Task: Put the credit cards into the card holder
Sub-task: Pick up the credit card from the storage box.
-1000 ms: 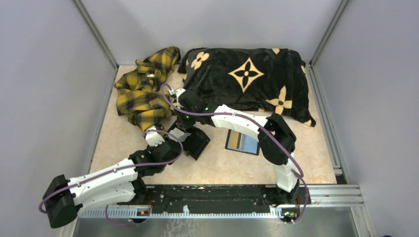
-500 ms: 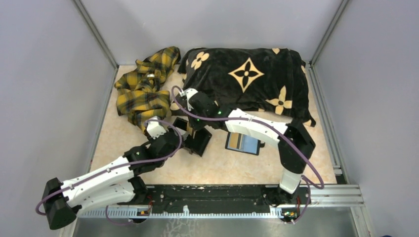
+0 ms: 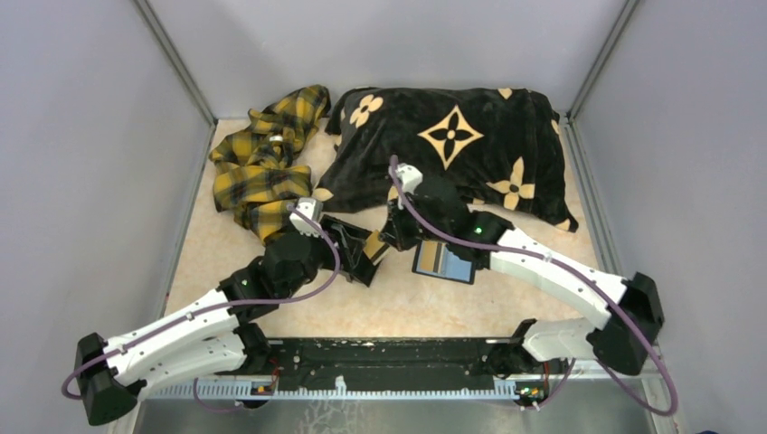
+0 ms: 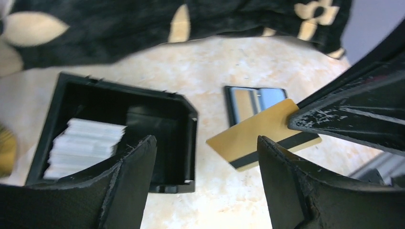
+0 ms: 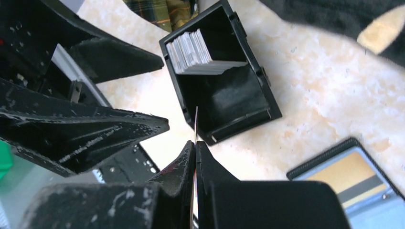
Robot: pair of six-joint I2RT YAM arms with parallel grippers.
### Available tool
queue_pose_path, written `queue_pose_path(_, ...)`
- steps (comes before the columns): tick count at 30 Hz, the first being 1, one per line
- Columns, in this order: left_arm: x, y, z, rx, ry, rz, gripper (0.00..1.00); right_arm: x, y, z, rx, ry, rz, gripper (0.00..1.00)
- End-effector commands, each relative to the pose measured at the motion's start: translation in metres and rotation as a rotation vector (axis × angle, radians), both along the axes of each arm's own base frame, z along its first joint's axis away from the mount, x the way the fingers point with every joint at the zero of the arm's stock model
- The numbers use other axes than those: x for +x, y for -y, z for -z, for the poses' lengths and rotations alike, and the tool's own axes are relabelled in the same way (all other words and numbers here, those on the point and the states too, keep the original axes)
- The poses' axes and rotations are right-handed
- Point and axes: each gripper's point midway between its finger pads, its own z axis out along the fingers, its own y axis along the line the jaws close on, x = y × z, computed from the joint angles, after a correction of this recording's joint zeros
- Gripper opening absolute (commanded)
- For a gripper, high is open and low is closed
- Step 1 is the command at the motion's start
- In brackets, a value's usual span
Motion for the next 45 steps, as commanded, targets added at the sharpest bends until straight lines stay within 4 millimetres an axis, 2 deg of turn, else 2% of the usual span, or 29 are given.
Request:
queue_pose_path(1, -0.011, 0.038, -0.039, -0.053, 0.157, 0.248, 0.83, -0.021, 0.012, -0.029, 0.167, -0.034, -0.038, 0.0)
queue_pose_path(6, -0.033, 0.061, -0.035, -0.089, 0.191, 0.451, 0.8, -0.04, 0.027, -0.026, 0.204, -0.082, -0.07, 0.0)
queue_pose_path(10, -0.043, 0.071, -0.029, -0.08, 0.181, 0.55, 0.79, -0.051, 0.034, -0.024, 0.239, -0.122, -0.102, 0.0)
queue_pose_path(15, -0.056, 0.084, -0.023, -0.104, 0.141, 0.697, 0.74, -0.056, 0.038, -0.024, 0.268, -0.151, -0.127, 0.0)
queue_pose_path(20, -0.06, 0.09, -0.014, -0.109, 0.075, 0.778, 0.67, -0.058, 0.038, -0.022, 0.294, -0.179, -0.151, 0.0)
queue_pose_path(34, -0.073, 0.088, -0.01, -0.251, -0.028, 0.985, 0.34, -0.05, 0.04, -0.012, 0.345, -0.257, -0.182, 0.0)
queue_pose_path(39, -0.084, 0.094, -0.002, -0.276, -0.113, 1.099, 0.17, -0.043, 0.039, -0.012, 0.358, -0.268, -0.177, 0.0)
queue_pose_path(42, -0.087, 0.096, 0.001, -0.286, -0.143, 1.135, 0.01, -0.039, 0.04, -0.012, 0.359, -0.27, -0.169, 0.0)
queue_pose_path(45, -0.082, 0.097, 0.002, -0.289, -0.133, 1.103, 0.0, -0.035, 0.042, -0.011, 0.357, -0.264, -0.151, 0.0)
